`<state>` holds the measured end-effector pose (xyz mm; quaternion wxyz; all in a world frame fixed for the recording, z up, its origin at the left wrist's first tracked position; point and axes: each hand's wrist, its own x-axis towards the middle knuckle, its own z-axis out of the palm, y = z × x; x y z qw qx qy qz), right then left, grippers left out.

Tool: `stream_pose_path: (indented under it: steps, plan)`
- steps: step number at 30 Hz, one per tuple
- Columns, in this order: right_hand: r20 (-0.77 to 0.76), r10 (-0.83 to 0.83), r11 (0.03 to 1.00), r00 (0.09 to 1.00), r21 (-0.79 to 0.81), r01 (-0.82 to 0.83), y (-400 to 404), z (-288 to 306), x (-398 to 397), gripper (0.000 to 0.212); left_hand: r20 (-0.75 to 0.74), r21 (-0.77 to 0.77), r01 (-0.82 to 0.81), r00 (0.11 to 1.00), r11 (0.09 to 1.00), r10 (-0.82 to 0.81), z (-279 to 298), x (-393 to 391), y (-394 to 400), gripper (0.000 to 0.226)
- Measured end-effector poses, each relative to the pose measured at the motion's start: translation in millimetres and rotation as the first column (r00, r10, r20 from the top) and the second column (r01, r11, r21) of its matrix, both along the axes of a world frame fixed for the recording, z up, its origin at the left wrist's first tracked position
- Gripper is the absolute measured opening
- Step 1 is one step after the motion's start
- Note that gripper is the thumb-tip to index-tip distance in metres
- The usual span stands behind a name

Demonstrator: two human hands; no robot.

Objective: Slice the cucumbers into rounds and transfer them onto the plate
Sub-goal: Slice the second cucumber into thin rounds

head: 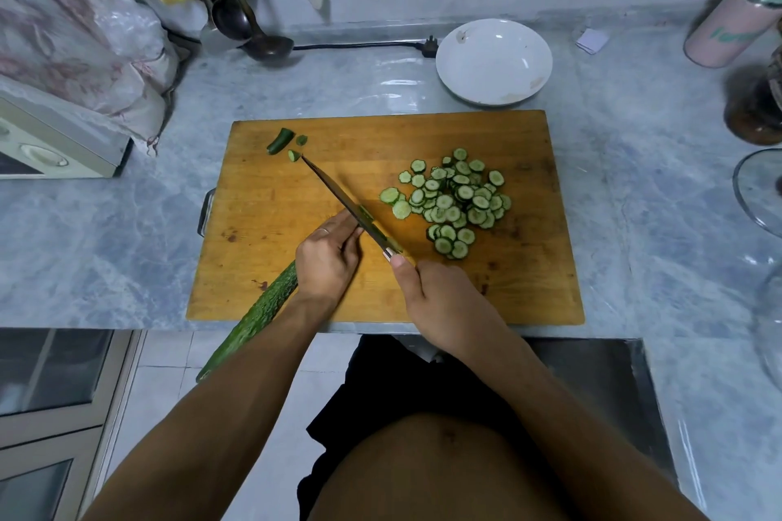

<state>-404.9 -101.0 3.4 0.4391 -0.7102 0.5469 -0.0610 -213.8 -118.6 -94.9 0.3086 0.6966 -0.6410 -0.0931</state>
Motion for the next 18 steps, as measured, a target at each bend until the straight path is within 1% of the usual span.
stream_pose_path:
  steps: [6, 9, 14, 18]
  plan:
    - [0.004, 0.009, 1.000, 1.000, 0.019, -0.009, -5, -2, 1, 0.058, -0.007, -0.003, 0.003, 1.000, 1.000, -0.003, 0, 0, -1, 0.040]
    - [0.015, 0.000, 0.998, 1.000, 0.058, -0.001, -8, -3, 2, 0.060, 0.000, 0.010, -0.005, 1.000, 1.000, 0.005, -3, 1, -2, 0.040]
    - [0.042, -0.012, 0.997, 0.999, 0.073, 0.009, -20, -15, 22, 0.062, 0.009, 0.020, -0.022, 1.000, 1.000, 0.022, -6, 1, -3, 0.039]
    - [0.020, -0.052, 0.993, 0.998, 0.105, 0.050, -33, -29, 38, 0.065, 0.011, 0.015, -0.014, 1.000, 1.000, 0.014, -6, 1, -3, 0.033]
